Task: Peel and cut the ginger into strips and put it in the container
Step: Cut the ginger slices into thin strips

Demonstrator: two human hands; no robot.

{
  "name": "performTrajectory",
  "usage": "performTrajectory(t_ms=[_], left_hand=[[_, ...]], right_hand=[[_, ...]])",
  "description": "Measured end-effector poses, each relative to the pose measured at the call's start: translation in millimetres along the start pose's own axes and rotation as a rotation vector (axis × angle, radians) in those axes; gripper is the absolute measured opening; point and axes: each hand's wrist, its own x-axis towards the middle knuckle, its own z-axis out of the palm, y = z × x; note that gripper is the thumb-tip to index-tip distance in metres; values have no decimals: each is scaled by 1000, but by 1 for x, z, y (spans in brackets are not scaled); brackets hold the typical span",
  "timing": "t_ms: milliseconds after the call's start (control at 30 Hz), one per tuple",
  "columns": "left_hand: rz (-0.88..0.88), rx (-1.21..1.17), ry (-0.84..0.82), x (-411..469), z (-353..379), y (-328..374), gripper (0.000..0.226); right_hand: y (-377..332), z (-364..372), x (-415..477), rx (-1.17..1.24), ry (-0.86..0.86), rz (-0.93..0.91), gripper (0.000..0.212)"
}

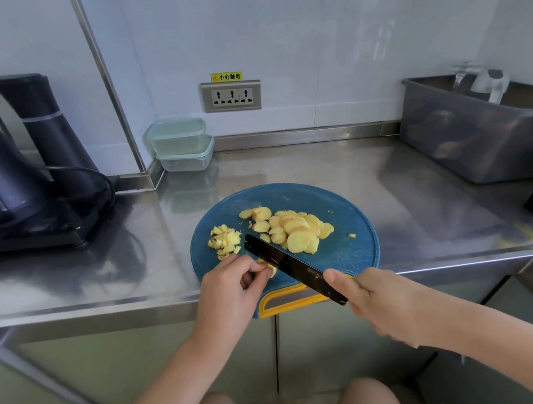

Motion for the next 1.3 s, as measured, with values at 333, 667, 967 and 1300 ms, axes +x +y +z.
performTrajectory(t_ms=[333, 667, 967, 1300], left_hand=[[2, -8, 25, 0, 3, -3, 10], [-19, -49, 7, 3, 2, -4, 11], [-38, -71, -12, 2, 2, -5, 11], [-5, -53, 17, 1, 2, -3, 13]], right_hand=[[-13, -3, 2, -110, 89, 51, 48], [-32, -13, -1, -272, -4, 125, 42], [-36, -12, 0, -315, -35, 148, 60], [-20, 6, -1, -19, 111, 242, 36]])
